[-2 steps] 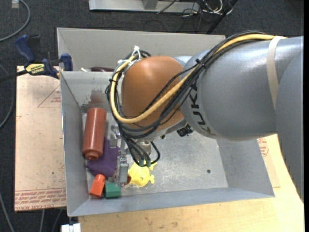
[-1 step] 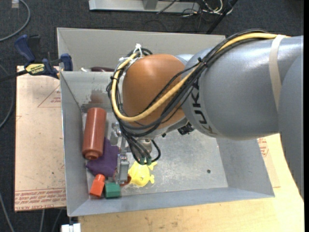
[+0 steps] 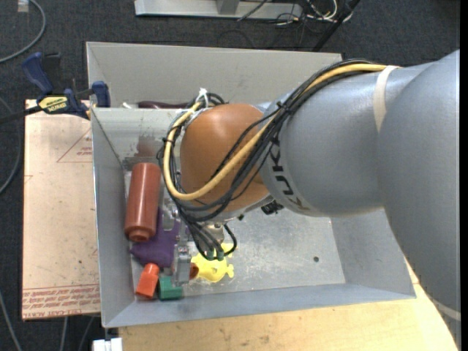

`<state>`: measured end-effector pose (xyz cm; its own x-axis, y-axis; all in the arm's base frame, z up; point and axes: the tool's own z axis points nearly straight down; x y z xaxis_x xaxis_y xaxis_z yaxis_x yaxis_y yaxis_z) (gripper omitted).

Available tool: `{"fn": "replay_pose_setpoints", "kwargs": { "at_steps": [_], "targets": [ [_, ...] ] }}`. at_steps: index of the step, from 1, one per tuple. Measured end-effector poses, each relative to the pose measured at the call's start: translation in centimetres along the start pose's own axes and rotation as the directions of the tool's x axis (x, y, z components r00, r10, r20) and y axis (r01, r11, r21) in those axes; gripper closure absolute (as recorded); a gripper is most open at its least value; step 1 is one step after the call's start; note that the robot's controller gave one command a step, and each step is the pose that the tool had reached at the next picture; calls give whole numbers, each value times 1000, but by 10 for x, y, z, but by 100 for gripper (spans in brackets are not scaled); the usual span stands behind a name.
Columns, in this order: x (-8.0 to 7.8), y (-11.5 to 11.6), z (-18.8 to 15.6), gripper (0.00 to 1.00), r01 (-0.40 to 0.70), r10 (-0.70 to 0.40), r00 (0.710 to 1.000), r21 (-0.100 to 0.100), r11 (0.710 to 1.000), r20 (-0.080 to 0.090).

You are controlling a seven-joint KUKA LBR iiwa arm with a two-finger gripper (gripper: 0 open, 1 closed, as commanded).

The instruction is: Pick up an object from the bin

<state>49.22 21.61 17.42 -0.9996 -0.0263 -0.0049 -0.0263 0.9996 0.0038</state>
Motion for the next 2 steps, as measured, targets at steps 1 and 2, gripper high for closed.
{"fn": "replay_pose_setpoints", "kwargs": {
  "at_steps": [1, 2],
  "targets": [
    [5, -15, 45, 0, -95, 95, 995, 2, 996, -6],
    [-15, 8, 101, 100, -215, 215, 977, -5, 977, 6]
  ]
}}
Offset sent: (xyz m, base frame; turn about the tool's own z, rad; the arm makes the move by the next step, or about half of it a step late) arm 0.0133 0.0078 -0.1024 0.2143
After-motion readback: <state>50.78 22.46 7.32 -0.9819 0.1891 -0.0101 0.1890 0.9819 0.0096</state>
